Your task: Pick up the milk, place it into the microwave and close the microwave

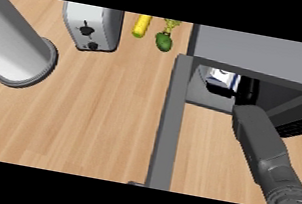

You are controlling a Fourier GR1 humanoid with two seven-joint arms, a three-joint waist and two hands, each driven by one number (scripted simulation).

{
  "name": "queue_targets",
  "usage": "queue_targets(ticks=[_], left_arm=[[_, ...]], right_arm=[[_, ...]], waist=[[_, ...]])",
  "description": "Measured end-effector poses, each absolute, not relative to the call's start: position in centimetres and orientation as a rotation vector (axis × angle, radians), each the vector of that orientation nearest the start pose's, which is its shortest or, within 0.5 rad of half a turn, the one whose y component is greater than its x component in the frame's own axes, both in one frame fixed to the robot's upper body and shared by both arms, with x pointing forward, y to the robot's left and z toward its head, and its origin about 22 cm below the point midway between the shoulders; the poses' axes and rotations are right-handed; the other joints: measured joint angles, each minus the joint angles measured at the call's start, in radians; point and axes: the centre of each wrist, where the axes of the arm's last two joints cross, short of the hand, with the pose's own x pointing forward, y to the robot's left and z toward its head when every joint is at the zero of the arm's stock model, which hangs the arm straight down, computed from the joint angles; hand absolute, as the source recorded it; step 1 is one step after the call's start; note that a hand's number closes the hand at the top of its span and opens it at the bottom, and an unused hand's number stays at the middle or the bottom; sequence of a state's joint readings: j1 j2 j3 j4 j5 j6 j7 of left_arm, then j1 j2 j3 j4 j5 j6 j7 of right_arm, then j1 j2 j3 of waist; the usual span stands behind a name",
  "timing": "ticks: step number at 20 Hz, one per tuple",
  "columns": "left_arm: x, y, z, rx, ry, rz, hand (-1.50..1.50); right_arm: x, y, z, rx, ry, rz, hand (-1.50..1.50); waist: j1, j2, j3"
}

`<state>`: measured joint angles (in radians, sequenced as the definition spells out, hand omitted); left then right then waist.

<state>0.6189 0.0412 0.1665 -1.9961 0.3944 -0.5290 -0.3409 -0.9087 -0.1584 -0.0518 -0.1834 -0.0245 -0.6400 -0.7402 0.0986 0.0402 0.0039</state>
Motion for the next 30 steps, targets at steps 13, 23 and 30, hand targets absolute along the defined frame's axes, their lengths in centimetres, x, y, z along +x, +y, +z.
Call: queue_targets(ticks=[13,23,30], left_arm=[[8.7,31.4,1.1,-0.277,-1.88,0.125,-1.5],[9.4,31.9,0.8,-0.298,-1.871,0.103,-1.5],[10.0,31.8,1.1,-0.305,-1.888,0.08,-1.5]], right_arm=[[42.3,-22.1,0.3,-0.852,-1.892,0.093,1.5],[42.9,-23.2,1.6,-1.049,-1.863,0.052,1.5],[40.5,-26.5,-1.8,-1.327,-1.569,0.14,-1.5]], waist=[[0.027,0.014,0.001],[0.046,0.026,0.001],[0.079,0.045,-0.019]])
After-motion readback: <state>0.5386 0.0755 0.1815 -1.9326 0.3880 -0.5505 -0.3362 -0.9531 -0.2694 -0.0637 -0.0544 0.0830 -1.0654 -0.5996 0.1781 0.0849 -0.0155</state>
